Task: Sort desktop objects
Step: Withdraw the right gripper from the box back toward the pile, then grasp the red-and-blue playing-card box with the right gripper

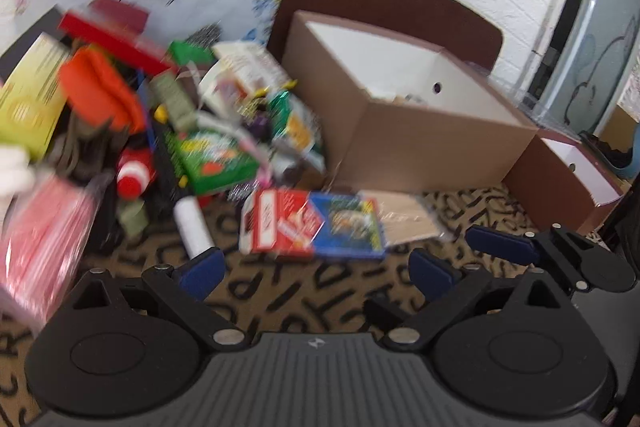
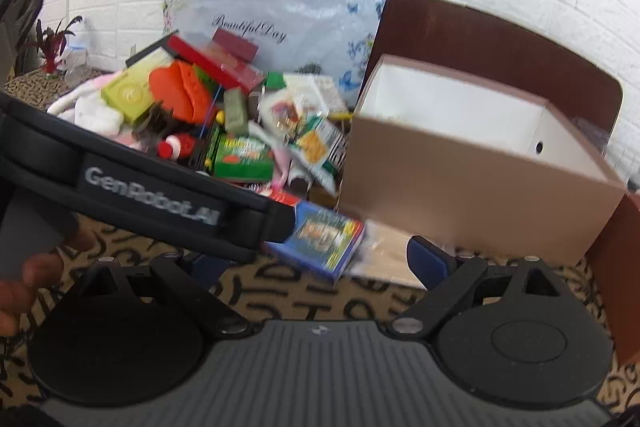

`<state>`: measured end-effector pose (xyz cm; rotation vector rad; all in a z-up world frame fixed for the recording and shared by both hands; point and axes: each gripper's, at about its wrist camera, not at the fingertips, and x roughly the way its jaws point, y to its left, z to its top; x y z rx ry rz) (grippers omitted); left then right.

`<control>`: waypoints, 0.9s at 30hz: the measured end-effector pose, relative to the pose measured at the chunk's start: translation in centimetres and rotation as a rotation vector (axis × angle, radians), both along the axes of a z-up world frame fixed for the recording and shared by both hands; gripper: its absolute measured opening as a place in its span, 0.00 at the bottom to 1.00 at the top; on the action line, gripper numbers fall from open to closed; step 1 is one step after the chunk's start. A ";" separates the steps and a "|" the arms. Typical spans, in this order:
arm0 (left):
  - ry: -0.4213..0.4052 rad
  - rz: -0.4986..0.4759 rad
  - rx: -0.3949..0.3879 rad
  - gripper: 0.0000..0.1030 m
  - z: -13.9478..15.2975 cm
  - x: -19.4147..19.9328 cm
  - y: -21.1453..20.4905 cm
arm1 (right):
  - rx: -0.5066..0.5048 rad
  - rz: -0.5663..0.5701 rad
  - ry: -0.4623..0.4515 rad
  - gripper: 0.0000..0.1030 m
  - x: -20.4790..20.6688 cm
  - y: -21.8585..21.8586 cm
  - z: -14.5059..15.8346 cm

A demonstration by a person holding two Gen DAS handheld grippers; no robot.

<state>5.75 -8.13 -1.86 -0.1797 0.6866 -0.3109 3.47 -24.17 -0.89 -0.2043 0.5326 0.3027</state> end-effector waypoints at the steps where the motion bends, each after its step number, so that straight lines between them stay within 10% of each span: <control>1: 0.015 0.011 -0.002 0.98 -0.6 -0.2 0.4 | 0.012 0.001 0.013 0.90 -0.1 0.0 -0.5; 20: 0.053 0.000 -0.119 0.83 -2.7 5.8 0.8 | -0.013 -0.005 0.058 0.78 3.9 0.2 -3.8; 27: 0.075 -0.003 -0.137 0.50 -3.5 7.2 1.1 | -0.012 0.010 0.067 0.59 4.9 0.5 -4.2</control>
